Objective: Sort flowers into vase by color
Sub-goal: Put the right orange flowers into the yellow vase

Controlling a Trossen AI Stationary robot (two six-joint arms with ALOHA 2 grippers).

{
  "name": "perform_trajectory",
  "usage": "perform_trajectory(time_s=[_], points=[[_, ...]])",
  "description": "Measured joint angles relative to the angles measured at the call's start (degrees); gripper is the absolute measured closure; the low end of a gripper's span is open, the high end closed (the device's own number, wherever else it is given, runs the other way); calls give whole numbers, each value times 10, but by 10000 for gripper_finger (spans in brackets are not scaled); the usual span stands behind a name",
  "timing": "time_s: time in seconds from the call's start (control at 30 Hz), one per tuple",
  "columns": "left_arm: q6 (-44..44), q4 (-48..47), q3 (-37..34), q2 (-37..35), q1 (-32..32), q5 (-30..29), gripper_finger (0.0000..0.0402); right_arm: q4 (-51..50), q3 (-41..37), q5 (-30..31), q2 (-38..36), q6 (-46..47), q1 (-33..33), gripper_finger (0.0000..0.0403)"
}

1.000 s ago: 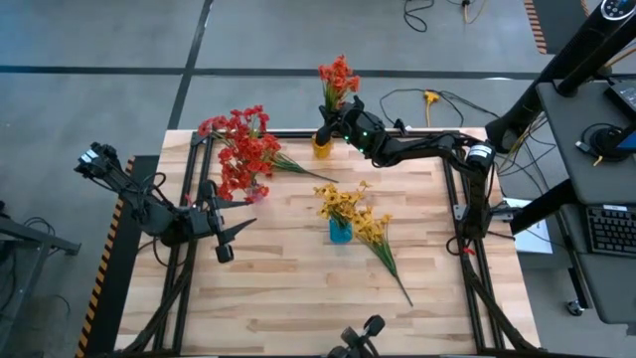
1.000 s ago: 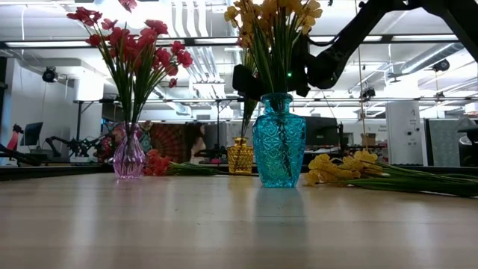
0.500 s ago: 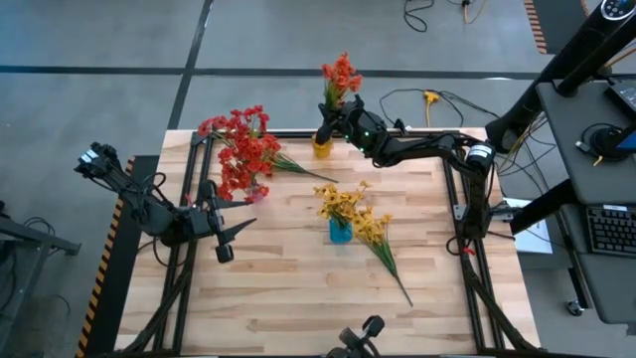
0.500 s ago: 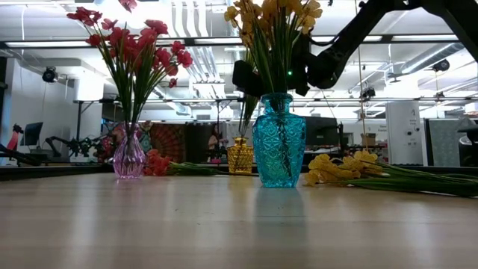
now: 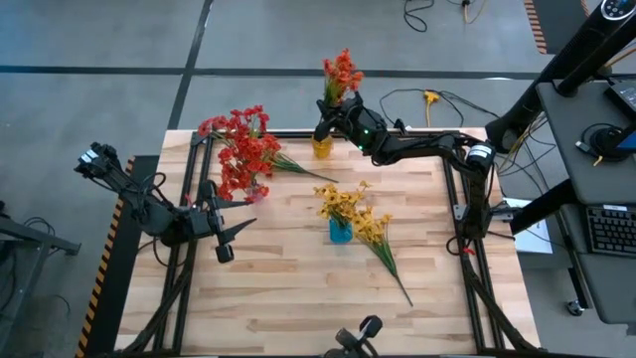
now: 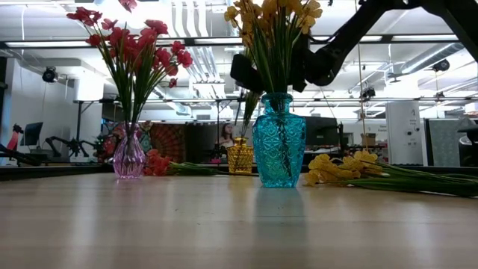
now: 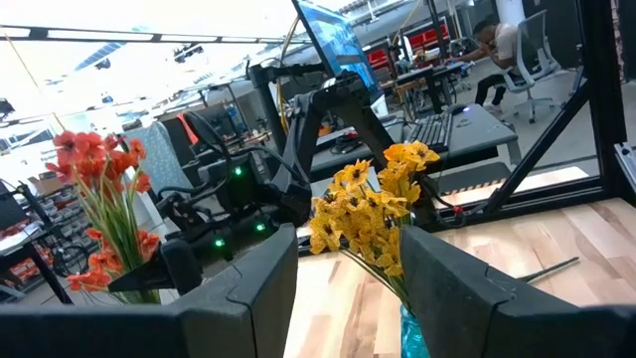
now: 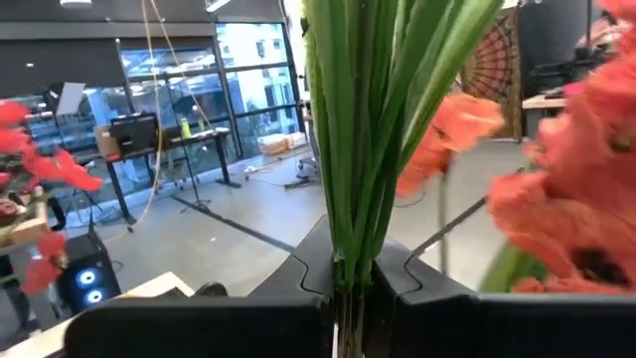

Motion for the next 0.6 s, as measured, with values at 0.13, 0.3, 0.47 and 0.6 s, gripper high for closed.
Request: perform_trajectory(time_s=[0.13, 0.3, 0.47, 0.6], points=[[0, 0, 0, 0, 0, 0, 240, -37, 18, -22, 0, -15, 6, 390], [0, 0, 0, 0, 0, 0, 240, -96, 26, -24, 0, -66, 9, 390], [3, 0, 0, 0, 0, 0, 240, -101, 25, -23, 0, -76, 9, 390], [3, 0, 0, 0, 0, 0, 240, -101, 24, -23, 0, -92, 8, 390]])
